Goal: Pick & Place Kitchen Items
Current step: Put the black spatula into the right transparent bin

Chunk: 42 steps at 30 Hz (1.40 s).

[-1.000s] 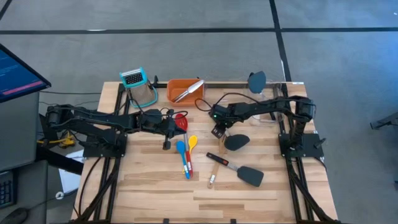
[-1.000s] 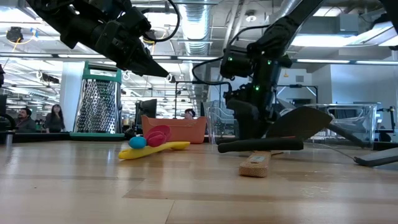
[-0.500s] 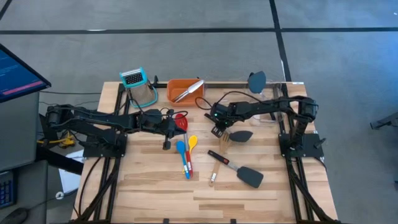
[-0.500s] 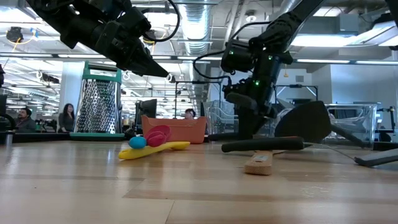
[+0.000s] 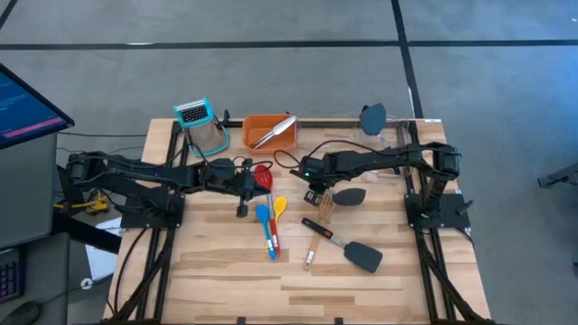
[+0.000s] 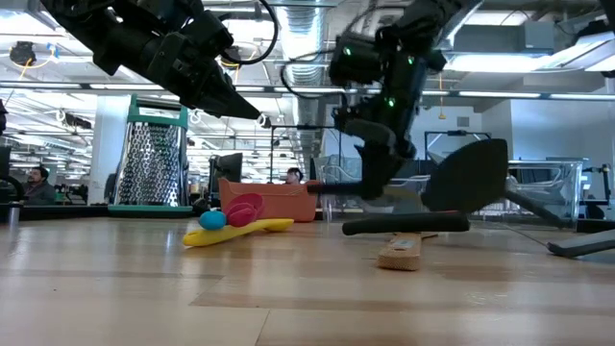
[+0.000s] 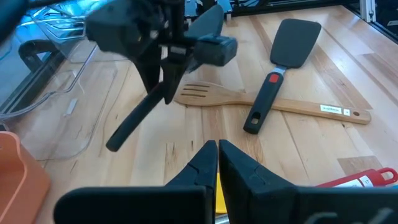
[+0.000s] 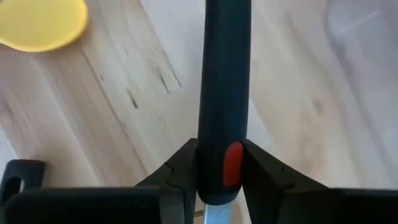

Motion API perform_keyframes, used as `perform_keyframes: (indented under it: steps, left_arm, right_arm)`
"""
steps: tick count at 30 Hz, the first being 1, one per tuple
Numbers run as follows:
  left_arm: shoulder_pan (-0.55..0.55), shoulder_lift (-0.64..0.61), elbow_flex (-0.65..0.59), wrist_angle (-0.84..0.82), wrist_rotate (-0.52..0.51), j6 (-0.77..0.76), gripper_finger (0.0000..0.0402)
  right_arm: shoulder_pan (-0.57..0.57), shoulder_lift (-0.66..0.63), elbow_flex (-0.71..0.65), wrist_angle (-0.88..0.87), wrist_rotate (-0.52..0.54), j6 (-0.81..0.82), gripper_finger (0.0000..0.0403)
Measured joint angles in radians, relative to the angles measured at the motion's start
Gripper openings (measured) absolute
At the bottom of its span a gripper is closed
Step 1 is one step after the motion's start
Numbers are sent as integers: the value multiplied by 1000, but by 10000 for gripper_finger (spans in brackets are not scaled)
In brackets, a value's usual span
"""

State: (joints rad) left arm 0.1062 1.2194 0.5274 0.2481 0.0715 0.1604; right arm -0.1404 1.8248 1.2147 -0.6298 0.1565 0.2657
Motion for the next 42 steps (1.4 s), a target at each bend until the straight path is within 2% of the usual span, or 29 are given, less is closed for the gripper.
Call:
perform_keyframes:
  steps: [9,20,23,28,32,36,42]
  left_arm:
    - [0,0,0,0,0,0,2]
    - [0,0,0,-1,0,-1,2]
    - [0,0,0,-2,0,-1,2]
    - [0,0,0,-2,0,-1,2]
    - [0,0,0,-2,0,-1,2]
    - [0,0,0,-5,0,-8,2]
    - [0,0,0,-5,0,-8,2]
  right_arm:
    - [52,0,184,-208,93,-36,74]
    - [145,0,400,-520,351,-106,71]
    - [172,0,425,-617,471,-108,71]
    - [199,0,426,-819,648,-101,71]
    - [194,-8,423,-939,707,-70,71]
    - [174,-119,334,-919,710,-68,71]
    - [145,-329,129,-906,730,-20,71]
